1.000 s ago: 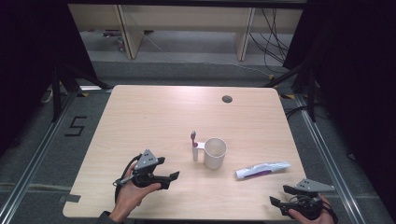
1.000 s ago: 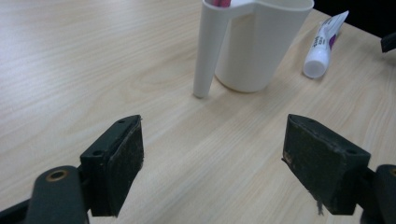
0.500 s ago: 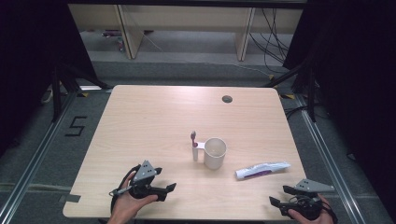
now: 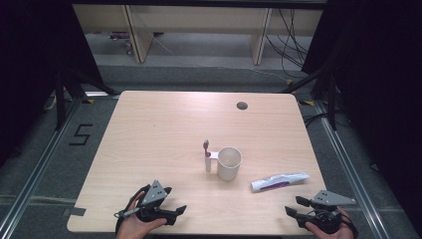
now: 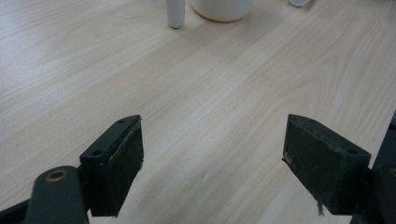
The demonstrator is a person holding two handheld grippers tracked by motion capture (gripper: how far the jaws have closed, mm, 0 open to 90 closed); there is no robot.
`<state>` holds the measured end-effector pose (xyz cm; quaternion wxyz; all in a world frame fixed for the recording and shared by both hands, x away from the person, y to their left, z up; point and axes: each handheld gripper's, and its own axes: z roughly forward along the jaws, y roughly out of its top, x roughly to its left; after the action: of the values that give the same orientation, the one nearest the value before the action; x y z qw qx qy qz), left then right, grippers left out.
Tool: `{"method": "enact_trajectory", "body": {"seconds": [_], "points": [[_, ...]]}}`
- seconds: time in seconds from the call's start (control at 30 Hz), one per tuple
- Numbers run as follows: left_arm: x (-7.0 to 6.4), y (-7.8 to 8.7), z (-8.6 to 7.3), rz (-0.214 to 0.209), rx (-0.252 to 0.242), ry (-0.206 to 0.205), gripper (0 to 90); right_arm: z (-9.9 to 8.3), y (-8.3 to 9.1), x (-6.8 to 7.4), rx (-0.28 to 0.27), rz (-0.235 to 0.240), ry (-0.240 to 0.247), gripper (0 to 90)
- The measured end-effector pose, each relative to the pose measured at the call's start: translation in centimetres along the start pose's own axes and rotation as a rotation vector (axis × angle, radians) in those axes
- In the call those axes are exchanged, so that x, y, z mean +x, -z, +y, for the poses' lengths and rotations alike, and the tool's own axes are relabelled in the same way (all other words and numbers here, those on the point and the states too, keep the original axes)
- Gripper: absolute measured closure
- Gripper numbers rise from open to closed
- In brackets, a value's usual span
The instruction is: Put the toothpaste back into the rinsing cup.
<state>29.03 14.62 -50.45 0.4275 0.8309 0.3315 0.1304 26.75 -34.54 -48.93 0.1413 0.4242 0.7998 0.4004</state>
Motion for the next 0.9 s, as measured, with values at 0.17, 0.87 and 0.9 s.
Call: {"method": "enact_trajectory", "body": {"seconds": [0.17, 0.87, 0.9], "points": [[-0.3, -0.1, 0.0, -0.002, 0.009, -0.005, 19.8, 1.0, 0.3, 0.4, -0.07, -0.001, -0.017, 68.1], [-0.2, -0.4, -0.1, 0.004, 0.011, -0.022, 19.9, 7.1, -7.1, 2.6, 0.005, 0.025, 0.131, 90.0], [-0.2, -0.5, -0.1, 0.004, 0.013, -0.025, 19.9, 7.3, -7.4, 2.6, 0.012, 0.03, 0.138, 90.0]]}}
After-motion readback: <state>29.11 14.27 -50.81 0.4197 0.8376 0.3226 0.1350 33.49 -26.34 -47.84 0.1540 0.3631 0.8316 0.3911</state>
